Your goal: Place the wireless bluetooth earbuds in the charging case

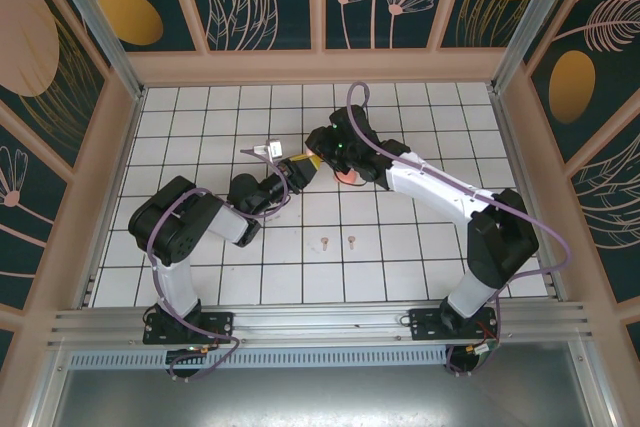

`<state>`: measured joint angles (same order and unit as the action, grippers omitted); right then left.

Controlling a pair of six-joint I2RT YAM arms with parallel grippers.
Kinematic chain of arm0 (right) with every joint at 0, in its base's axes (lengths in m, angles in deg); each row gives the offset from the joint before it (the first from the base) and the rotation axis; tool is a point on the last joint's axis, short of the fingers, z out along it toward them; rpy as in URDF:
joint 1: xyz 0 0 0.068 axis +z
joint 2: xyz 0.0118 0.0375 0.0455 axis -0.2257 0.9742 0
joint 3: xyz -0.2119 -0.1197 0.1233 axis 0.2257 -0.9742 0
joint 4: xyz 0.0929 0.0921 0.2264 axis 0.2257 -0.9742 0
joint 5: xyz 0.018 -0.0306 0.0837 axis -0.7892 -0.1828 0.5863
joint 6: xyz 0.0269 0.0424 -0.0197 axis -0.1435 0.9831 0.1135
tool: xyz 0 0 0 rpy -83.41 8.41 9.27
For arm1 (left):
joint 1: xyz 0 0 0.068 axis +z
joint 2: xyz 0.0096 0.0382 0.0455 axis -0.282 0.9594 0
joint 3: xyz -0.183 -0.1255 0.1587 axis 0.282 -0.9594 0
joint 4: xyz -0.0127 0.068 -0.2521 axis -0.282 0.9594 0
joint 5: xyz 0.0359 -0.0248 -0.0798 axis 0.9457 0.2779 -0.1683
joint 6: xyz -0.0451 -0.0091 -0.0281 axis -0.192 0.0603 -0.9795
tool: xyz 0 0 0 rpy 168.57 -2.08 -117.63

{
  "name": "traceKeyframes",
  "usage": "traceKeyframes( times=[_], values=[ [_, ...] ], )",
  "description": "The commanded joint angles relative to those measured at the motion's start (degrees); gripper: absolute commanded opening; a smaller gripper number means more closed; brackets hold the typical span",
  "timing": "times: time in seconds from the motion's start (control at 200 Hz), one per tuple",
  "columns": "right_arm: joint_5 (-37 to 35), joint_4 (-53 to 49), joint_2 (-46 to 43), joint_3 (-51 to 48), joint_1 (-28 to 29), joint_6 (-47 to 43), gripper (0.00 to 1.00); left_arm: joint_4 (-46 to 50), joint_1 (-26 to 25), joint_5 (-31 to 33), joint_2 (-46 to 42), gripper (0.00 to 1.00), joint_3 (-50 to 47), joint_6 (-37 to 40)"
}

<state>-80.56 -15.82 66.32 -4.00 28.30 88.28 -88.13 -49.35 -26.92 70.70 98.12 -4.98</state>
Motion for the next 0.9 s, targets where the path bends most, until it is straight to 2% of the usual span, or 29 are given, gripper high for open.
traceKeyframes(
  times=[0.0,0.23,0.28,0.38,0.495,0.591,0.696,0.896],
  values=[
    [-0.78,0.7,0.8,2.29,0.23,0.25,0.35,-11.77,-0.33,0.71,-0.28,0.3,-0.3,0.06],
    [-0.45,0.96,0.24,1.92,0.22,0.11,0.36,-11.59,-0.33,0.2,-0.43,0.17,0.59,-0.11],
    [-0.42,1.05,0.1,2.04,0.14,-0.04,0.41,-11.35,-0.34,-0.05,-0.52,0.13,0.84,-0.18],
    [-0.18,1.04,-0.51,2.46,-0.74,-0.33,0.61,-11.01,-0.34,-0.34,-0.87,0.08,1.13,-0.77],
    [-0.73,2.03,-4.3,1.06,-3.1,-1.47,0.66,-9.28,-0.32,-0.83,-2.05,0.03,1.13,-1.25],
    [-1.05,2.99,-9.07,-1.76,-5.26,-4.15,0.67,-4.92,-0.25,-2.98,-4.14,0.0,1.46,-0.33],
    [1.98,5.19,-14.03,-6.28,-8.08,-9.41,0.67,2.34,0.15,-7.58,-7.24,0.0,2.64,2.01],
    [11.45,10.02,-22.0,-15.72,-13.06,-24.89,0.67,18.49,1.52,-18.01,-13.06,0.0,6.36,9.2]
  ],
)
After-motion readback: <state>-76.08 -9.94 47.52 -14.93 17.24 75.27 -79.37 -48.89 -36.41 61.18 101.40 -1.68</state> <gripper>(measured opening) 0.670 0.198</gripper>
